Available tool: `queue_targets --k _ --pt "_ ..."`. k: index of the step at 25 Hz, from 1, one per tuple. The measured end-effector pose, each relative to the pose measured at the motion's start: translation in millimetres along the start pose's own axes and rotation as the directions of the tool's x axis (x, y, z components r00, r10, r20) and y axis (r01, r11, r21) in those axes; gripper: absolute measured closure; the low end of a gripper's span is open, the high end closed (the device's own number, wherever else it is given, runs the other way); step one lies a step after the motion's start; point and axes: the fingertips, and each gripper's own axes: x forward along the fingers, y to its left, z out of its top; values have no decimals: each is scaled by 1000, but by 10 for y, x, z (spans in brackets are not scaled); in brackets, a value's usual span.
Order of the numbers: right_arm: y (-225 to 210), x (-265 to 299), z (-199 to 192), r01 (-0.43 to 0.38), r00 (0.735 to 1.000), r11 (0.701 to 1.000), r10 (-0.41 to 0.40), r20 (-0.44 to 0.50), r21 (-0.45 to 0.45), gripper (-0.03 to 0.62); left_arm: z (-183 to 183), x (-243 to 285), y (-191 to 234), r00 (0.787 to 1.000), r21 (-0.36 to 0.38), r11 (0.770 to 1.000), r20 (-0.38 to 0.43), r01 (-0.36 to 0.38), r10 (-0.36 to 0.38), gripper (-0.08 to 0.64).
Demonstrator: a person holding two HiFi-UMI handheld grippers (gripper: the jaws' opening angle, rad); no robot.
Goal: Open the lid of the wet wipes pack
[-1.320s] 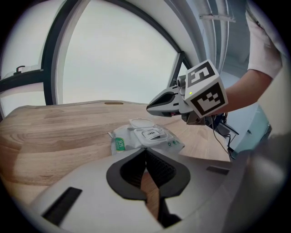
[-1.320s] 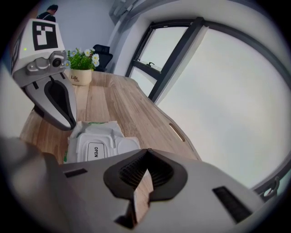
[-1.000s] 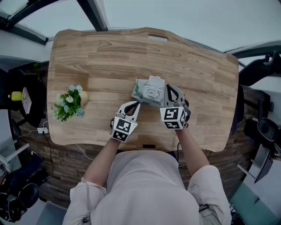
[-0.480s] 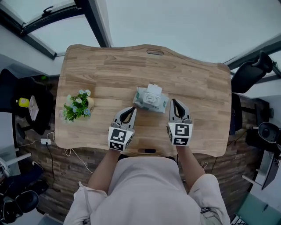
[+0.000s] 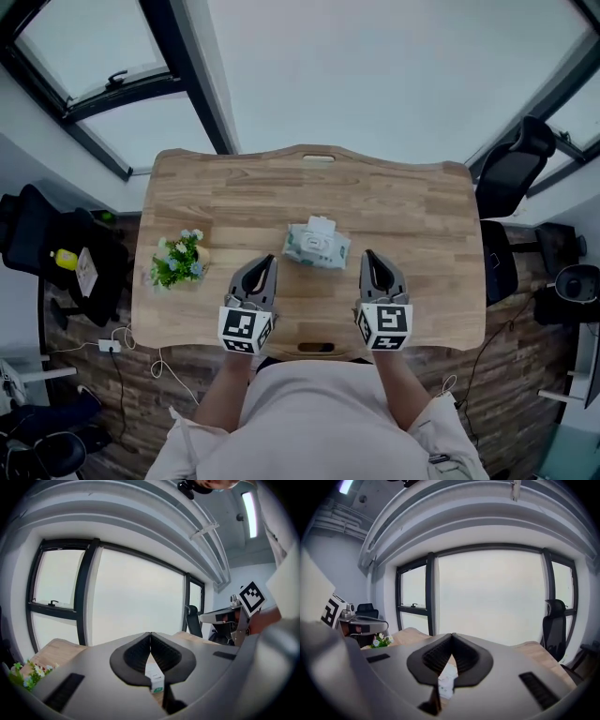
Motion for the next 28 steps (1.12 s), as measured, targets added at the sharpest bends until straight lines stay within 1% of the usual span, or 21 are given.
queue_targets --k 4,7,12,16,20,23,28 --pt "-17 -118 144 22 999 1000 -23 49 19 588 256 -69 5 998 17 1000 65 -14 13 538" --pt "-2 -253 210 25 997 999 -27 72 20 588 385 -151 -68 996 33 999 93 -16 13 538" --pt "37 -424 379 34 994 997 -27 108 -63 588 654 -278 -138 989 27 999 146 -25 21 538" --pt "33 -507 467 32 991 998 -26 129 -51 588 821 -359 -163 984 42 998 177 -41 33 538" --pt "27 -556 539 25 989 999 -19 148 -38 588 913 -404 -178 980 53 997 195 -55 44 538" --pt "56 -579 568 19 987 999 -12 157 -42 588 904 -429 -168 979 59 996 195 -66 53 538" --pt "74 -595 559 12 988 999 -5 157 -43 588 888 -459 -175 980 48 996 192 -70 59 538"
